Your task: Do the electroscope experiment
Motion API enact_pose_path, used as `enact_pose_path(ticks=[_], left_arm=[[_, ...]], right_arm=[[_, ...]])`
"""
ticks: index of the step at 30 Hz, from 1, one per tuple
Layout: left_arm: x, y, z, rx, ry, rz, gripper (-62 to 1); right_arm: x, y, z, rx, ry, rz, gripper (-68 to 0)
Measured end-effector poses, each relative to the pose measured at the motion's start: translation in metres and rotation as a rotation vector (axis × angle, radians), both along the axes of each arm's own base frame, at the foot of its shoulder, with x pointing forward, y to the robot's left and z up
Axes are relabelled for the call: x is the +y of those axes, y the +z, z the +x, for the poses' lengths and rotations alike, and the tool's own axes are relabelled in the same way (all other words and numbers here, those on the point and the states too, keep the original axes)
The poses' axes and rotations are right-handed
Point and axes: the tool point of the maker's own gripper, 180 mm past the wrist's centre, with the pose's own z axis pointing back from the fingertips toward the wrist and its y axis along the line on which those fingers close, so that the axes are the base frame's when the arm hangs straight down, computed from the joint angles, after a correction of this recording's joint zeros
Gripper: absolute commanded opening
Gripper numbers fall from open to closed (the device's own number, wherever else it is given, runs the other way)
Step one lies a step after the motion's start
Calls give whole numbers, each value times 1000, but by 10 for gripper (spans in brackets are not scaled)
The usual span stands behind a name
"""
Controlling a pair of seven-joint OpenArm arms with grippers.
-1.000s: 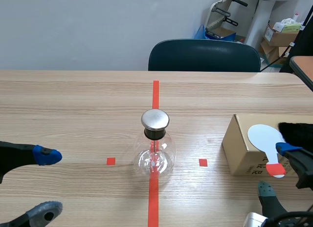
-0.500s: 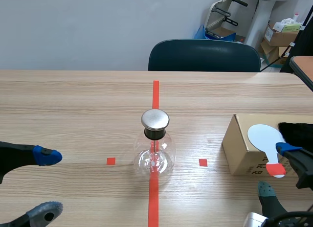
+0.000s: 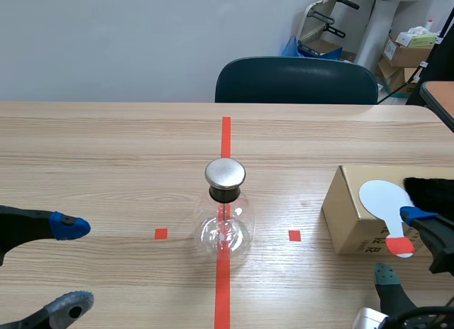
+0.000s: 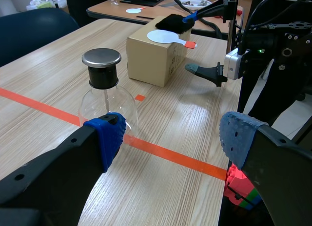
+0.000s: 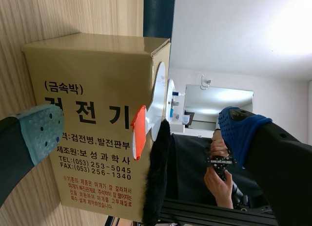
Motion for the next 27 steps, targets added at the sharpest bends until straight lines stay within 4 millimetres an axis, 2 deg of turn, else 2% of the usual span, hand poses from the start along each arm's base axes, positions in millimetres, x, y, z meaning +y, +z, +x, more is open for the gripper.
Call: enact_pose_path(ticks=[8, 12, 16, 21, 24, 27], left_arm=[[2, -6, 7, -31, 39, 50, -179], [4, -4, 29, -65, 121, 55, -259], [16, 7, 69, -116, 255, 68, -267], [43, 22, 113, -171, 433, 112, -266], [65, 35, 131, -194, 531, 113, -261], [83, 47, 135, -222, 588, 103, -217]], right_arm=[[-3, 0, 1, -1, -19, -2, 4], [-2, -2, -4, 11, -11, 1, 4], [0, -6, -26, 50, -12, 70, 4], [8, -1, -71, 153, 3, 191, 4], [11, 7, -97, 235, -22, 316, 4], [10, 24, -107, 292, -88, 477, 4]])
